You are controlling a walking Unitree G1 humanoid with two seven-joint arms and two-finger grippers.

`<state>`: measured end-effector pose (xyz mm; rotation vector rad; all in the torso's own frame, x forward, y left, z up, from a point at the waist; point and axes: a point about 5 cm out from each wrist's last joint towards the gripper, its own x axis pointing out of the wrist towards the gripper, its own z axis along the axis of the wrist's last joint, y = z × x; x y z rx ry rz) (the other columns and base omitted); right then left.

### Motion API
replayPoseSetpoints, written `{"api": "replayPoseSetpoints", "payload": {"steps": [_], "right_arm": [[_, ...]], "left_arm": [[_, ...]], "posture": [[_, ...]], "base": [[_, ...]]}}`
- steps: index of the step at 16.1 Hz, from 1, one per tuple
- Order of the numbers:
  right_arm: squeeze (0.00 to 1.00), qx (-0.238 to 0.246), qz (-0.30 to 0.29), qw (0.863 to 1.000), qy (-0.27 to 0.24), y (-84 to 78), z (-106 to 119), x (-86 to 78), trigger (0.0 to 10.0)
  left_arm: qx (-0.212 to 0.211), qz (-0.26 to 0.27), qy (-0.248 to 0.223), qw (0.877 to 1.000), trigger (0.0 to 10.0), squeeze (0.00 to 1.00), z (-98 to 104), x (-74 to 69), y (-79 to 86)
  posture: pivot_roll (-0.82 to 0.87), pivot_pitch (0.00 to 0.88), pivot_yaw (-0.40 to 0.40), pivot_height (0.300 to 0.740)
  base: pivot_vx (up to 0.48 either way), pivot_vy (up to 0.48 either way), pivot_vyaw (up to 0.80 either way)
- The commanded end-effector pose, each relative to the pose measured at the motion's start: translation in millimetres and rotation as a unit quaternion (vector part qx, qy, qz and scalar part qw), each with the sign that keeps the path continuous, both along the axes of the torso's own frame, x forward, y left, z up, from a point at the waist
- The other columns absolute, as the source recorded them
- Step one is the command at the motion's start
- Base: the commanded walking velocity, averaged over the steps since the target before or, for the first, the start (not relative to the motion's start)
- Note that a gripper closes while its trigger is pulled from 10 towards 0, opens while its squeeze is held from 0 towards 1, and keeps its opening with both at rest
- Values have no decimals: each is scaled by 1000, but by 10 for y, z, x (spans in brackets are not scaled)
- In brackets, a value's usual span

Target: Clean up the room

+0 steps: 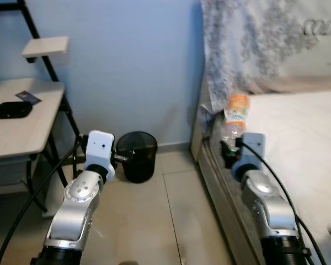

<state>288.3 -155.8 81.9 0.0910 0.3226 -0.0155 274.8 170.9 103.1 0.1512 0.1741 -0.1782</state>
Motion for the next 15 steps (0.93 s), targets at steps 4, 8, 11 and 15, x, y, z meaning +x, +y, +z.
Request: {"api": "replayPoseSetpoints", "payload": {"steps": [4,8,11,15], "right_arm": [[0,5,10,1000,-8,102,21,16,10000],[0,5,8,1000,-10,102,31,30,10000],[0,2,5,1000,-10,75,24,15,10000],[0,-8,6,1000,-6,77,18,19,10000]], "left_arm": [[12,5,-11,1000,10000,0,70,32,78],[10,5,-12,1000,10000,0,76,60,69],[7,1,-11,1000,10000,0,69,65,43],[6,-1,-10,1000,10000,0,68,75,38]], "posture": [[98,0,6,740],[95,0,6,740],[90,0,11,740],[86,0,13,740]], "base": [[331,0,0],[329,0,0],[331,0,0],[330,0,0]]}}
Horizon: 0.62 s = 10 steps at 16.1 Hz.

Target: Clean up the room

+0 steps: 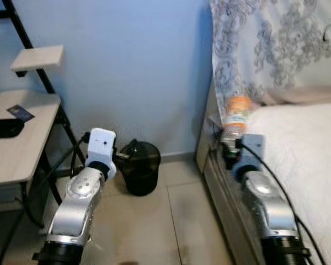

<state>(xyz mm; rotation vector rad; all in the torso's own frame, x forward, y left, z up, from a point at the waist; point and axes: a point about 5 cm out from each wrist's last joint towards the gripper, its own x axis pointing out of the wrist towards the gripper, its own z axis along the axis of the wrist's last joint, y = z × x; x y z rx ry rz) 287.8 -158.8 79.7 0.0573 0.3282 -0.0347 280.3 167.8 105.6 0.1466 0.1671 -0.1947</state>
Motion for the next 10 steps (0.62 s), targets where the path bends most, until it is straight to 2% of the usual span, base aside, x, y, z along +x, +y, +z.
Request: {"api": "replayPoseSetpoints", "payload": {"steps": [1,6,9,10], "right_arm": [[0,8,13,1000,-8,106,39,23,10000],[0,-5,26,1000,-12,115,46,31,10000],[0,-15,22,1000,-7,115,23,27,10000],[0,-7,17,1000,-6,100,16,27,10000]], "left_arm": [[9,6,-7,1000,10000,0,45,21,65],[8,6,-9,1000,10000,0,45,27,56],[8,5,-10,1000,10000,0,43,16,47],[8,5,-11,1000,10000,0,44,14,51]], "posture": [[86,0,13,740],[87,0,13,740],[94,0,8,740],[94,0,8,740]], "base": [[334,0,0],[332,0,0],[331,0,727],[334,0,0]]}}
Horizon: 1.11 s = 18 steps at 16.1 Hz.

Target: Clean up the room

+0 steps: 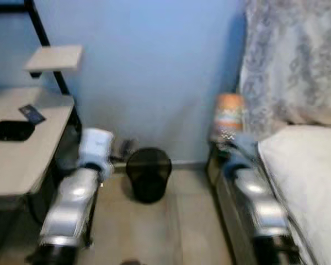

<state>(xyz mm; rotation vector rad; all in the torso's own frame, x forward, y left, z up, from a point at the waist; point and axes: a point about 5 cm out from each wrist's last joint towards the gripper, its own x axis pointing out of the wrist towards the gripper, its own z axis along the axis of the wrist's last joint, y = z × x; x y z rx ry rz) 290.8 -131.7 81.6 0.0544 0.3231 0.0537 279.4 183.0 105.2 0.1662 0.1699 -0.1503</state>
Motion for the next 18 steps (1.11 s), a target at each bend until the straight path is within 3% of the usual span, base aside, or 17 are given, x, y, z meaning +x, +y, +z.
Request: {"api": "replayPoseSetpoints", "payload": {"steps": [1,7,10,18], "right_arm": [[0,-10,-28,1000,-2,-176,-8,-4,10000],[0,-27,-7,1000,9,-156,-49,-3,10000],[0,-52,9,998,36,-160,-162,-26,10000],[0,-66,40,996,54,-143,-227,-37,10000]], "left_arm": [[-3,-17,-9,1000,10000,0,43,20,-102],[1,-23,-8,1000,10000,0,27,-5,-110],[4,-27,-6,1000,10000,0,16,-22,-128],[7,-31,-4,999,10000,0,4,-40,-133]], "posture": [[95,0,7,740],[107,0,1,740],[109,0,-3,740],[111,0,-10,740]], "base": [[334,0,0],[333,0,0],[330,0,642],[327,0,83]]}}
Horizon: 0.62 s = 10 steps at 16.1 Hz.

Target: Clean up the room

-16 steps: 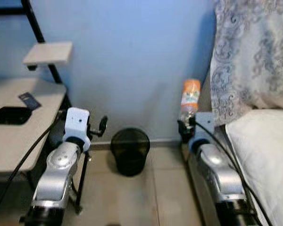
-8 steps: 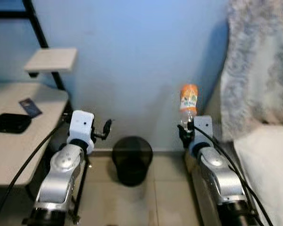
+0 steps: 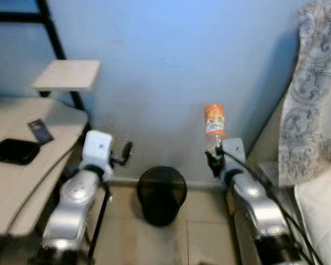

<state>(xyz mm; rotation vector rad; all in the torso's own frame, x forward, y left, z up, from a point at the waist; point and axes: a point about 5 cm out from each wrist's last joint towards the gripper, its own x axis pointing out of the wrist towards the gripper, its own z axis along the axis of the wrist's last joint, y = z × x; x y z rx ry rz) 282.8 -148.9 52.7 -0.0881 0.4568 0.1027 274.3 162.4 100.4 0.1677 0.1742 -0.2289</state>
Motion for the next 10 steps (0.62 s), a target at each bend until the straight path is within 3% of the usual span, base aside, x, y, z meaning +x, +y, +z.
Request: {"api": "replayPoseSetpoints", "payload": {"steps": [1,2,5,8,10], "right_arm": [[0,0,3,1000,-10,27,58,40,10000],[0,-3,-7,1000,-4,15,29,31,10000],[0,-6,-11,1000,9,-25,-15,23,10000],[0,-35,46,996,75,-23,-193,-20,10000],[0,-62,70,991,92,-21,-285,23,10000]], "left_arm": [[10,7,-10,1000,10000,0,54,9,71],[13,4,-10,1000,10000,0,58,7,77],[22,-4,-6,1000,10000,0,44,-6,88],[43,-41,1,998,10000,0,20,16,55],[55,-68,4,996,10000,0,23,51,33]], "posture": [[111,0,-10,740],[115,0,-13,740],[116,0,-11,740],[120,0,-8,740],[117,0,-4,740]], "base": [[322,0,663],[322,0,800],[315,0,0],[310,0,0],[304,0,0]]}}
